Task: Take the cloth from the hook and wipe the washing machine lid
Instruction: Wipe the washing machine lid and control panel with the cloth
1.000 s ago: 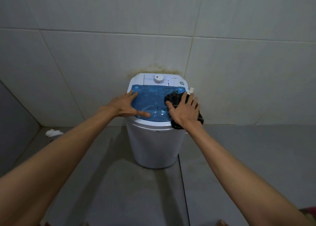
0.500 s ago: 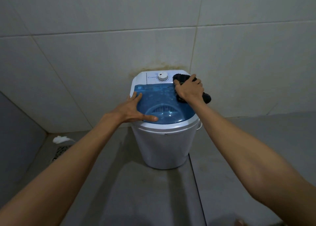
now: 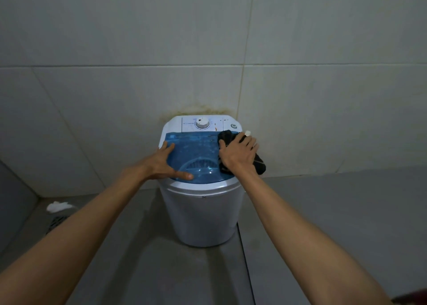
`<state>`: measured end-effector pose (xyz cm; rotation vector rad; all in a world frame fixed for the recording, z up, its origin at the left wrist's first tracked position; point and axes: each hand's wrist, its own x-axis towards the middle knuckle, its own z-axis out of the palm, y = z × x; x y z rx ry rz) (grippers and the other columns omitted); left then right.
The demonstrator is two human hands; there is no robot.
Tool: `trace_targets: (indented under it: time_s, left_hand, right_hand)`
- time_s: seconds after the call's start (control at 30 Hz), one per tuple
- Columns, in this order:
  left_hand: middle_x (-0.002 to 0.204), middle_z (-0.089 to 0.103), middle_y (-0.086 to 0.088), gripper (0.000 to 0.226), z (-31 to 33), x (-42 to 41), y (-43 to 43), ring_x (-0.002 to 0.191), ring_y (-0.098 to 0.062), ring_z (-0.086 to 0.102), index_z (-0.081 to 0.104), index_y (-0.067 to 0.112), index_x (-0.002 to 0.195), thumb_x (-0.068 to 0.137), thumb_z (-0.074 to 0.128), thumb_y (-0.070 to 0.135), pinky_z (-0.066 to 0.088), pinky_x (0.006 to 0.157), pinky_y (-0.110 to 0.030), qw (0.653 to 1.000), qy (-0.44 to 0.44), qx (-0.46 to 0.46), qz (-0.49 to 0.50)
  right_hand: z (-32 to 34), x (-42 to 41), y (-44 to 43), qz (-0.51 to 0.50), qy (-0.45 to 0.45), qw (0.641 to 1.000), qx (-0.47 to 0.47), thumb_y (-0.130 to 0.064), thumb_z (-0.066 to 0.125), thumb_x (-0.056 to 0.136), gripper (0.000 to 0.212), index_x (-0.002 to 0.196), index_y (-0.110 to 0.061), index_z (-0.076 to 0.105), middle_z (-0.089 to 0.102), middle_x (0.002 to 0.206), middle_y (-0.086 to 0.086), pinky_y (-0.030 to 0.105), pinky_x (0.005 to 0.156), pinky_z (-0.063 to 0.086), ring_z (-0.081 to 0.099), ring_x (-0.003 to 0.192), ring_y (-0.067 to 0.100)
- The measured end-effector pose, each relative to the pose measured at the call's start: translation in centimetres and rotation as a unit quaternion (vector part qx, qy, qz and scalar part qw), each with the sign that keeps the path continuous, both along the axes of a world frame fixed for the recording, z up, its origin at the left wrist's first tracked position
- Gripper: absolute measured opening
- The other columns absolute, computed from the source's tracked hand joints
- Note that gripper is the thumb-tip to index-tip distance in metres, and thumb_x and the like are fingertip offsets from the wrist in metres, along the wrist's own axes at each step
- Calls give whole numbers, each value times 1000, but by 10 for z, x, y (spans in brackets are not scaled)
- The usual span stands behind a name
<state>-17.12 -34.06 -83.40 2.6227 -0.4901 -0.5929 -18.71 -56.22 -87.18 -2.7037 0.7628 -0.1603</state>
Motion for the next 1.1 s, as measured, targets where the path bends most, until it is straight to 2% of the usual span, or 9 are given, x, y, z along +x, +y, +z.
trace_targets:
  time_s: [0.07,0.17,0.23,0.33,0.57,0.63,0.73,0.83,1.1]
  left_hand:
    - [163,-7,2,167,-4,2,0,150,-20,5,0,19,155,16,59,91,12,120,-39,1000,-1,-7,-7]
    - [163,-9,3,155,-13,9,0,150,-19,2,-2,19,155,33,68,83,12,121,-40,1000,-4,-16,-2]
    - [163,-9,4,144,-21,13,-1,150,-20,1,-3,21,155,46,74,75,13,121,-43,1000,-10,-22,-2]
    - [163,-9,5,151,-23,19,-1,150,-20,2,-4,21,155,38,72,80,15,121,-45,1000,-3,-28,-2]
    - [161,-17,4,136,-27,18,-3,149,-22,-12,-9,25,154,57,78,65,7,121,-48,1000,-1,-27,15]
    - [161,-18,4,136,-25,20,-3,149,-22,-13,-9,25,154,57,78,65,6,121,-48,1000,7,-25,18]
    - [161,-17,3,136,-22,17,-3,149,-20,-13,-8,24,154,58,80,63,5,122,-45,999,7,-24,22]
    - [162,-15,3,134,-15,10,-5,149,-19,-12,-6,22,155,60,80,60,4,121,-42,999,4,-22,28]
    - [163,-4,5,147,-5,-1,-2,150,-21,2,-3,21,155,45,81,70,15,121,-42,999,13,-36,36]
  right_hand:
    - [2,14,-9,19,-2,1000,-4,-55,27,98,81,152,3,7,11,157,30,51,120,1,6,147,43]
    - [3,42,-20,31,7,999,-6,-56,24,98,82,153,2,7,10,158,30,51,120,-2,5,148,42]
    - [3,63,-24,16,4,1000,-16,-56,26,97,81,151,3,15,21,153,32,54,119,6,17,144,44]
    - [5,89,-24,-11,-13,1000,-24,-56,28,97,71,137,2,36,41,139,29,55,110,24,37,128,43]
    - [12,122,-14,17,-19,997,-69,-52,29,97,68,132,4,42,46,134,29,52,105,29,42,121,42]
    - [9,116,-16,78,-26,992,-96,-52,25,98,70,136,4,40,42,139,31,54,110,24,38,128,43]
    - [5,90,-16,176,-24,980,-94,-49,21,99,69,150,-2,24,21,156,26,52,119,5,15,146,38]
    - [4,56,6,207,-5,975,-81,-49,21,99,73,155,-4,7,4,161,23,50,121,-4,0,150,34]
    - [13,9,37,395,-5,918,-44,-42,25,102,59,155,-18,18,14,164,3,39,123,-2,1,152,18]
